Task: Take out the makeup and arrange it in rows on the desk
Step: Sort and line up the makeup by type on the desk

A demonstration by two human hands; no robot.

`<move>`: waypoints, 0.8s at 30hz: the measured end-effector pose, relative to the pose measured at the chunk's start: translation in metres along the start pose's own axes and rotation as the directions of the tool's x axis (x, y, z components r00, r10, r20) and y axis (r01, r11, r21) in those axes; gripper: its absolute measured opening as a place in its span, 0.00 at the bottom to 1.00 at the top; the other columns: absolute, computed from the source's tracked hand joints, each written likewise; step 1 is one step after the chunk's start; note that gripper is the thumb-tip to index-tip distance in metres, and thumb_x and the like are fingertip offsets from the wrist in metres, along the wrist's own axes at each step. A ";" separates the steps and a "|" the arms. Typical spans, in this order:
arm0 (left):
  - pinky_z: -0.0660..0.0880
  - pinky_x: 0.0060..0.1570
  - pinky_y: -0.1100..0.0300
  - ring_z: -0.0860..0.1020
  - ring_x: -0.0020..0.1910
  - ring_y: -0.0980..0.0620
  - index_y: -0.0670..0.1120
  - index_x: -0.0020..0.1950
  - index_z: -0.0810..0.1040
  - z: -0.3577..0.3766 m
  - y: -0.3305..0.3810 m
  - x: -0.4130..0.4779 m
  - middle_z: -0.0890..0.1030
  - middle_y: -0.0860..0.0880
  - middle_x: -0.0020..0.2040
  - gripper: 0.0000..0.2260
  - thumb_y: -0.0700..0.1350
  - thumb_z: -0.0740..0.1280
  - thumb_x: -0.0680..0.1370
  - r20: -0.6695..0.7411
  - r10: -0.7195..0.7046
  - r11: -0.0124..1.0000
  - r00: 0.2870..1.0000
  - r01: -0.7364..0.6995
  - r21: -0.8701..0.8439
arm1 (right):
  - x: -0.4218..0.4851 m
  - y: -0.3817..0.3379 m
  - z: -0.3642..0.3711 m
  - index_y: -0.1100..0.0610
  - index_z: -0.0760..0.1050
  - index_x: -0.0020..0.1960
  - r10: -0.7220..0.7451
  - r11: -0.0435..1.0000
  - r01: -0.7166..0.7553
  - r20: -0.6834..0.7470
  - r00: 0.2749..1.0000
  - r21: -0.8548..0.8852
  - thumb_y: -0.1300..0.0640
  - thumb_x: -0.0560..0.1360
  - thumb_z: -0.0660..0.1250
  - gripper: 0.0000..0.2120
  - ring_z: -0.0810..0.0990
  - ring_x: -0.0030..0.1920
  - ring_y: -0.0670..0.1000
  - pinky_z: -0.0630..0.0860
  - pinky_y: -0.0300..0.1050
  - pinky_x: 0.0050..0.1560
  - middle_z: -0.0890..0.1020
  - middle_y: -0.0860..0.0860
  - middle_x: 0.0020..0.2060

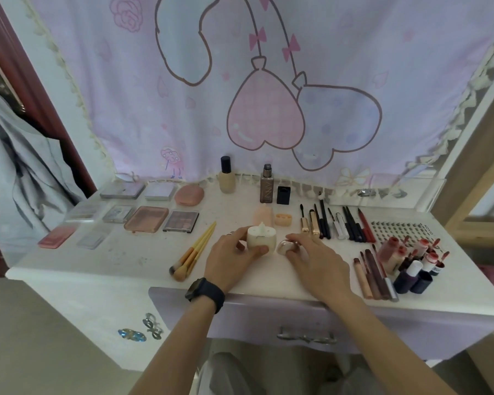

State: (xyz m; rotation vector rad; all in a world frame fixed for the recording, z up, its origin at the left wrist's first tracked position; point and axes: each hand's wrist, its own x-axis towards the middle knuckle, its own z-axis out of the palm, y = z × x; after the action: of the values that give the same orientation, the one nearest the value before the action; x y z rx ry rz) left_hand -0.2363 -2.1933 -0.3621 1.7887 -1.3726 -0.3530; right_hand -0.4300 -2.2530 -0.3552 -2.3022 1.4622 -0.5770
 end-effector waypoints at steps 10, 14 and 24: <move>0.74 0.46 0.59 0.77 0.46 0.57 0.54 0.66 0.76 0.002 -0.003 -0.001 0.79 0.58 0.50 0.20 0.55 0.72 0.75 -0.023 0.020 1.000 1.000 -0.021 -0.007 | -0.003 -0.001 0.000 0.42 0.68 0.69 0.030 0.999 -0.030 -0.013 0.999 -0.020 0.41 0.82 0.57 0.17 0.79 0.57 0.51 0.67 0.47 0.46 0.80 0.43 0.61; 0.75 0.48 0.58 0.78 0.46 0.57 0.54 0.66 0.76 0.001 -0.003 -0.001 0.80 0.58 0.50 0.20 0.55 0.72 0.75 -0.017 0.011 1.000 1.000 -0.011 -0.012 | -0.003 -0.001 0.000 0.43 0.69 0.69 0.022 1.000 -0.023 -0.035 0.999 -0.016 0.41 0.82 0.58 0.17 0.80 0.55 0.51 0.67 0.46 0.44 0.81 0.43 0.59; 0.74 0.48 0.58 0.76 0.48 0.58 0.55 0.66 0.76 0.001 -0.005 -0.003 0.81 0.59 0.49 0.21 0.59 0.71 0.75 0.032 -0.003 0.999 0.999 0.002 0.040 | -0.004 0.003 0.005 0.42 0.69 0.67 0.020 1.000 -0.020 -0.044 0.999 0.000 0.42 0.82 0.58 0.15 0.80 0.53 0.50 0.72 0.47 0.46 0.80 0.42 0.58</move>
State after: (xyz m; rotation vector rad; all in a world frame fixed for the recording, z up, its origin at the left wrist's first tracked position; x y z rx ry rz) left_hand -0.2344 -2.1910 -0.3672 1.8249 -1.4091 -0.3586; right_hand -0.4315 -2.2507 -0.3618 -2.2864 1.5040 -0.6256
